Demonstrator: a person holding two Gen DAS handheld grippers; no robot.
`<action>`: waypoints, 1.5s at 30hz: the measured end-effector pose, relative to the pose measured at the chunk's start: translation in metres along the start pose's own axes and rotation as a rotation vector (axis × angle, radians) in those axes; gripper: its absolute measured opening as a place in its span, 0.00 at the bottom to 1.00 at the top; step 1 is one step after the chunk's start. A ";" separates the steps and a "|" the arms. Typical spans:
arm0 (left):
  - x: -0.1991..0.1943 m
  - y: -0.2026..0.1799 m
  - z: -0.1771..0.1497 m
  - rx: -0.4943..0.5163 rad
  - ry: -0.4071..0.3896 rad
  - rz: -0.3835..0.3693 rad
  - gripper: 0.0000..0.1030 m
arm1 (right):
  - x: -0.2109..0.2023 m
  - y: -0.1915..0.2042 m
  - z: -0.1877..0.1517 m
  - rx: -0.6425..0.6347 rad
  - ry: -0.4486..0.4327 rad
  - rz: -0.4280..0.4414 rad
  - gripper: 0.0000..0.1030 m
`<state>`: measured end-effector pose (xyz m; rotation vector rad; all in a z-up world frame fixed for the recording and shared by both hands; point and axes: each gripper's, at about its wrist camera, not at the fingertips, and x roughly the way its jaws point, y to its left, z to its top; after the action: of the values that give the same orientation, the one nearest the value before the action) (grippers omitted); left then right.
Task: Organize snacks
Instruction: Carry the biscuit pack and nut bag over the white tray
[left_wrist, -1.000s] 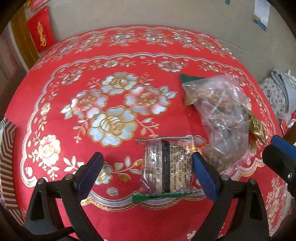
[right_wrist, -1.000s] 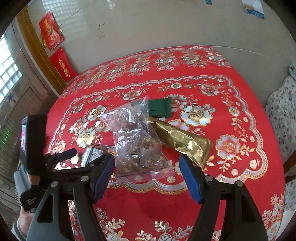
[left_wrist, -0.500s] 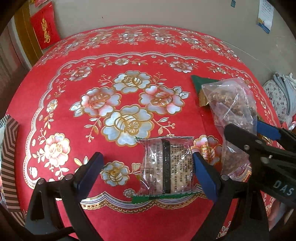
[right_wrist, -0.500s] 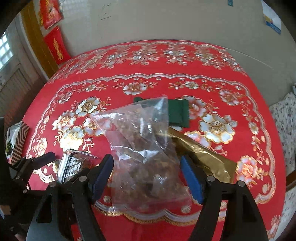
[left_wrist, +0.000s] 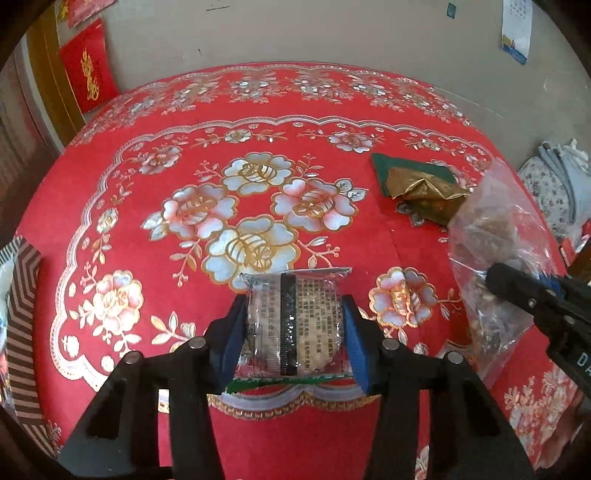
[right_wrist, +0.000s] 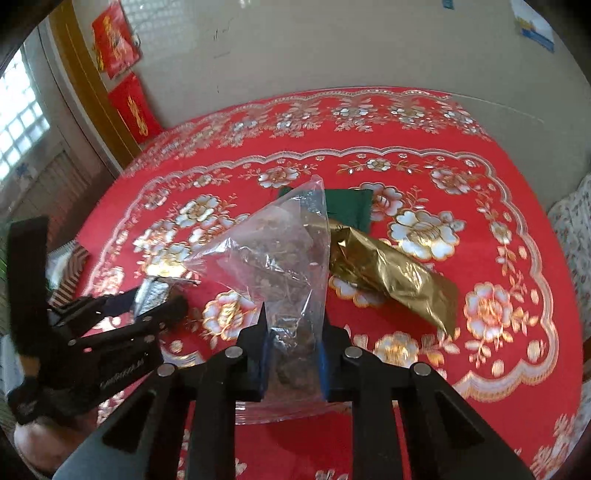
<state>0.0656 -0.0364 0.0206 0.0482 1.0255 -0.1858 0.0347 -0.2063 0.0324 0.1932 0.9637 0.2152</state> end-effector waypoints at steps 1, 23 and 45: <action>-0.003 0.001 -0.002 0.000 -0.008 0.003 0.49 | -0.004 0.001 -0.002 0.005 -0.007 0.007 0.18; -0.060 0.029 -0.046 -0.030 -0.110 0.065 0.49 | -0.025 0.053 -0.034 -0.039 -0.075 0.004 0.18; -0.104 0.092 -0.077 -0.105 -0.179 0.173 0.49 | -0.030 0.131 -0.041 -0.150 -0.104 0.017 0.18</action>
<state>-0.0361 0.0772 0.0650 0.0242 0.8460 0.0218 -0.0283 -0.0860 0.0669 0.0740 0.8388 0.2895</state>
